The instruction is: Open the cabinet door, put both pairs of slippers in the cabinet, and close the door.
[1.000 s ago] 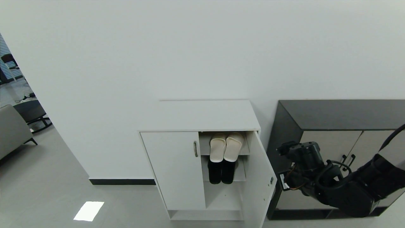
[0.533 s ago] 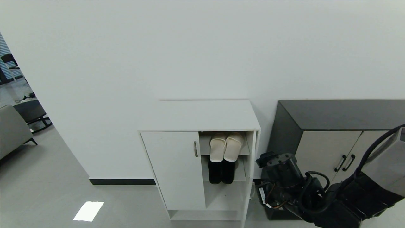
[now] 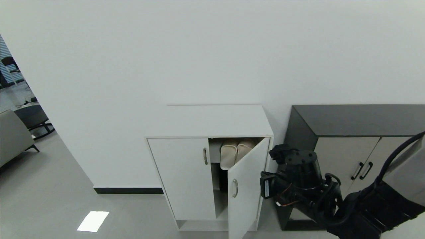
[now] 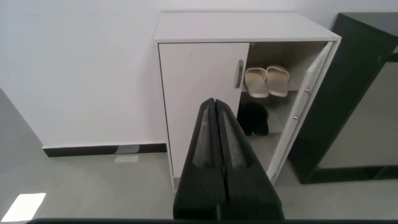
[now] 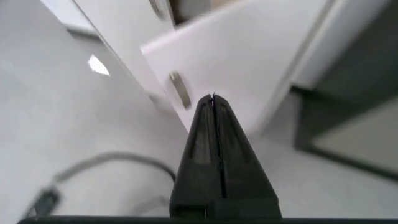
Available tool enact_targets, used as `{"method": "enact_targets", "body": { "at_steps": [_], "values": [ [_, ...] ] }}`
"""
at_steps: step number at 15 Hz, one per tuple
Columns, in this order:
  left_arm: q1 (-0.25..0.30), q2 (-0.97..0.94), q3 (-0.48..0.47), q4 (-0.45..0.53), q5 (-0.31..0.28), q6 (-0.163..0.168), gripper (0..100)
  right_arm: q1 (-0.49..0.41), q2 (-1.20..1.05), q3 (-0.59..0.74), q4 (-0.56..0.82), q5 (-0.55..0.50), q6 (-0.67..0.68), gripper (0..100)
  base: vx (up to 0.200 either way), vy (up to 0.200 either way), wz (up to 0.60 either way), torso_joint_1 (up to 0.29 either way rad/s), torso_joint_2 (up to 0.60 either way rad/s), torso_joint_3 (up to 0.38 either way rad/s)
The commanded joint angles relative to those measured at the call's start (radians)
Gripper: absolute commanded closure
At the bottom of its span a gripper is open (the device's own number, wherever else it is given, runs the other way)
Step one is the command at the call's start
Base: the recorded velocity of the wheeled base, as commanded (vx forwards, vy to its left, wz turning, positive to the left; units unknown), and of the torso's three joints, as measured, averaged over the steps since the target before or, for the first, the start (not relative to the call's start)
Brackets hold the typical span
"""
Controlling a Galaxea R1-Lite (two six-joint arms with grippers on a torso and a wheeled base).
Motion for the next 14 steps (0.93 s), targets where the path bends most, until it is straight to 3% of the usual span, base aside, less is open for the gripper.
{"method": "enact_targets", "body": {
  "at_steps": [1, 4, 11, 14],
  "values": [
    [0.0, 0.0, -0.002, 0.0, 0.0, 0.0, 100, 0.0, 0.102, 0.037, -0.148, 0.007, -0.006, 100, 0.0, 0.0, 0.0, 0.0, 0.0, 0.0],
    [0.0, 0.0, 0.0, 0.0, -0.001, 0.002, 100, 0.003, 0.149, 0.069, -0.262, 0.067, -0.007, 100, 0.0, 0.0, 0.0, 0.0, 0.0, 0.0],
    [0.0, 0.0, 0.0, 0.0, -0.001, 0.003, 100, 0.02, 0.215, 0.044, -0.275, 0.086, -0.007, 100, 0.2, 0.0, 0.0, 0.002, 0.0, 0.002],
    [0.0, 0.0, 0.0, 0.0, -0.003, 0.003, 100, 0.023, 0.252, 0.03, -0.272, 0.152, -0.007, 100, 0.2, 0.0, 0.0, 0.007, 0.0, 0.007]
  ]
}}
